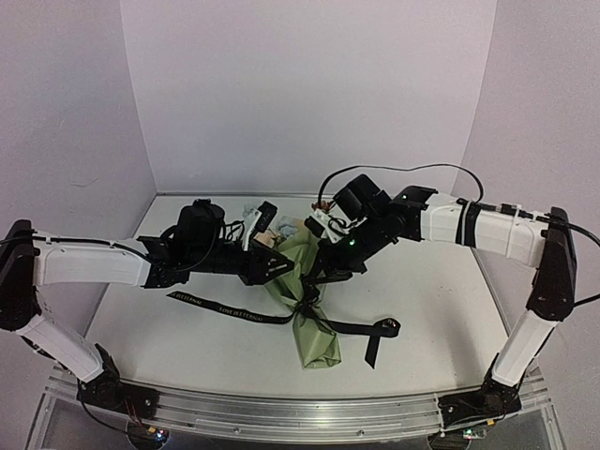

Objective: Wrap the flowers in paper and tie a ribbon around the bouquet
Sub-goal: Cross the half-tied ribbon over the folded bouquet.

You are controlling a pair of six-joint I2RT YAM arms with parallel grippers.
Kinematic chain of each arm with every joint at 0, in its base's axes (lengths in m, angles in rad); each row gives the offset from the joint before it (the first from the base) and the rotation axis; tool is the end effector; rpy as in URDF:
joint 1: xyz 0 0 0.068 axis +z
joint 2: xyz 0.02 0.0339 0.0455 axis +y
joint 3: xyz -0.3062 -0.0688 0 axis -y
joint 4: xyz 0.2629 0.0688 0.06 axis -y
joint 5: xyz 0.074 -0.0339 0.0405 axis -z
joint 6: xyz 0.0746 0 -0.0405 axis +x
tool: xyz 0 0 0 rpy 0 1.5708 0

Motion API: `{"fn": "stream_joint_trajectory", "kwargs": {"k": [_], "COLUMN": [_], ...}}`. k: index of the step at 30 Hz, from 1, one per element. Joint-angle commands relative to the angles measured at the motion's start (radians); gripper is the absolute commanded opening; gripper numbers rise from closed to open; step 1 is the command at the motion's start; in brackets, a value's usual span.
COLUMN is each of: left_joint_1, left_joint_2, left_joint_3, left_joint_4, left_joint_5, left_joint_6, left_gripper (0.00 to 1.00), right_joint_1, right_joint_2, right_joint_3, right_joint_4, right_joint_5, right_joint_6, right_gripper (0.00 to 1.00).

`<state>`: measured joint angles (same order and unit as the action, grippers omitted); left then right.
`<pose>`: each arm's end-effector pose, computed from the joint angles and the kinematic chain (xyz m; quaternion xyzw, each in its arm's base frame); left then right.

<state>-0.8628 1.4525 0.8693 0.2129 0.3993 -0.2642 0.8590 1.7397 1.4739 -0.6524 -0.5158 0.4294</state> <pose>0.2182 -0.2995 0.2712 0.3455 0.7398 -0.4341 0.3806 0.2499 0.3460 0.2938 -0.2751 0.8774 0.3793 0.1027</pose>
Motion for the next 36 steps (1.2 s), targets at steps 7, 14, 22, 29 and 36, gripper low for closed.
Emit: {"fn": "stream_joint_trajectory", "kwargs": {"k": [7, 14, 22, 29, 36], "left_joint_1": [0.013, 0.013, 0.013, 0.012, 0.013], "left_joint_2": [0.098, 0.131, 0.151, 0.157, 0.158], "left_joint_3": [0.099, 0.137, 0.147, 0.135, 0.12], "left_joint_4": [-0.061, -0.08, -0.077, -0.047, -0.014], "left_joint_5": [0.226, 0.229, 0.262, 0.271, 0.255], "left_joint_6": [0.09, 0.113, 0.106, 0.076, 0.051], "left_gripper": [0.37, 0.41, 0.38, 0.3, 0.26], "right_joint_1": [0.01, 0.012, 0.013, 0.015, 0.017], "right_joint_2": [-0.041, -0.037, -0.027, -0.016, -0.006], "right_joint_3": [-0.006, 0.001, 0.012, 0.018, 0.027], "right_joint_4": [0.002, -0.001, -0.003, -0.003, -0.003], "right_joint_5": [-0.011, -0.026, -0.023, -0.017, -0.016], "right_joint_6": [-0.057, -0.071, -0.071, -0.066, -0.063], "right_gripper": [0.0, 0.0, 0.0, 0.0, 0.0]}}
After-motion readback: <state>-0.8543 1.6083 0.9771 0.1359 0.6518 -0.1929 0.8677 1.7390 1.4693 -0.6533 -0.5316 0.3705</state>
